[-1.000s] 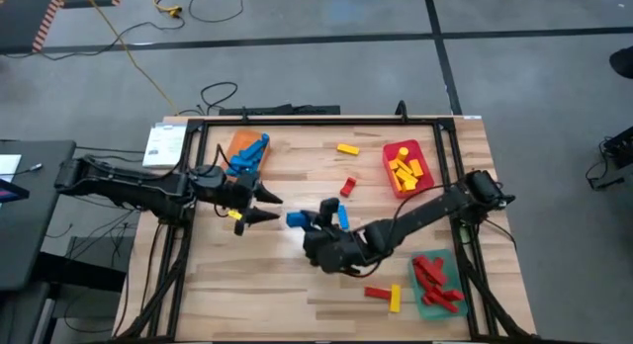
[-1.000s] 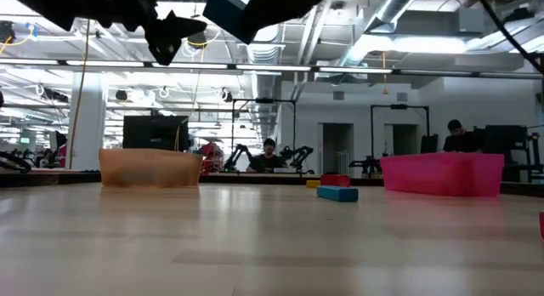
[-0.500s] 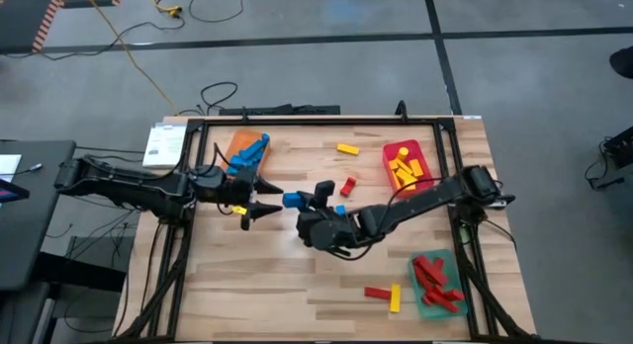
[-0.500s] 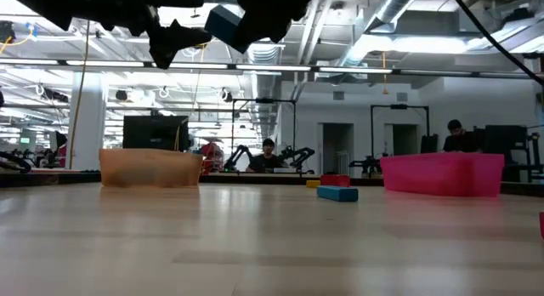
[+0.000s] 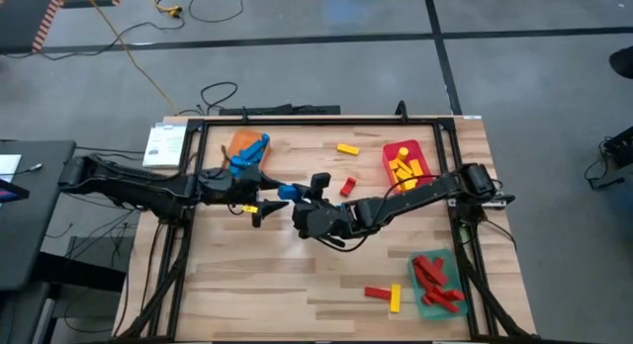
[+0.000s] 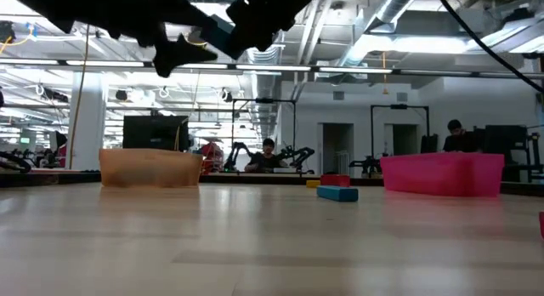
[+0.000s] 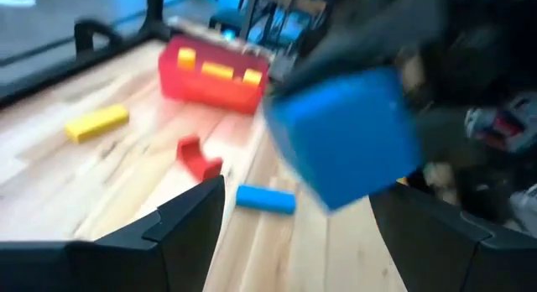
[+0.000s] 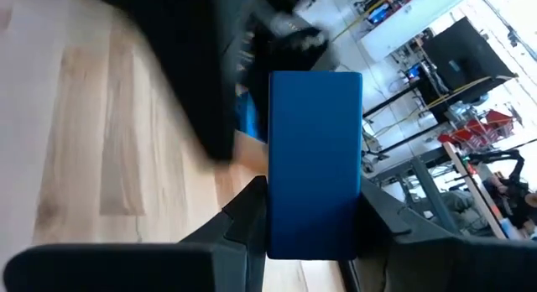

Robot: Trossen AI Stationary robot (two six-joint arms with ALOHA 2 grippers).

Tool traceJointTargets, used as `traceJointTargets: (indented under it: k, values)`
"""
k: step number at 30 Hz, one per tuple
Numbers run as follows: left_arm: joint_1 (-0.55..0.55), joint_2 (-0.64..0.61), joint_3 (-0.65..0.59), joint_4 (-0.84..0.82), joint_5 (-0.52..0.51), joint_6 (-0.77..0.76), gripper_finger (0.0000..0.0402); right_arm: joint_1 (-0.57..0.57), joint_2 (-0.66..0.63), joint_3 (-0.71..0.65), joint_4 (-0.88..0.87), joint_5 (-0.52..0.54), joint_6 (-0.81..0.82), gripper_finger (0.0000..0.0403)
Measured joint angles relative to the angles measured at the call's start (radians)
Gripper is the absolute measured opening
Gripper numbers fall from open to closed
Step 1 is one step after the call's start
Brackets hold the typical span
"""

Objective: Sort blocks
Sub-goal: Put the blue rectangle block into the orange bin

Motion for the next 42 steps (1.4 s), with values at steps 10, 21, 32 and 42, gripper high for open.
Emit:
traceJointTargets:
  k: [10,21,32,42]
  values:
    - [0.000,0.087,0.083,0.017,-0.046,0.041,0.0293,-0.011,0.000,0.001,-0.035,-0.011,0.024,0.0131]
    - [0.018,0.087,0.118,-0.082,-0.053,-0.005,0.0283,-0.016,0.000,0.001,-0.048,-0.003,0.024,0.0131]
    - [0.026,0.087,0.118,-0.077,-0.048,0.023,0.0181,-0.019,0.000,0.001,-0.058,0.001,0.024,0.0131]
    - [0.026,0.087,0.118,-0.073,-0.045,0.051,0.0150,-0.016,0.000,0.001,-0.082,0.006,0.024,0.0142]
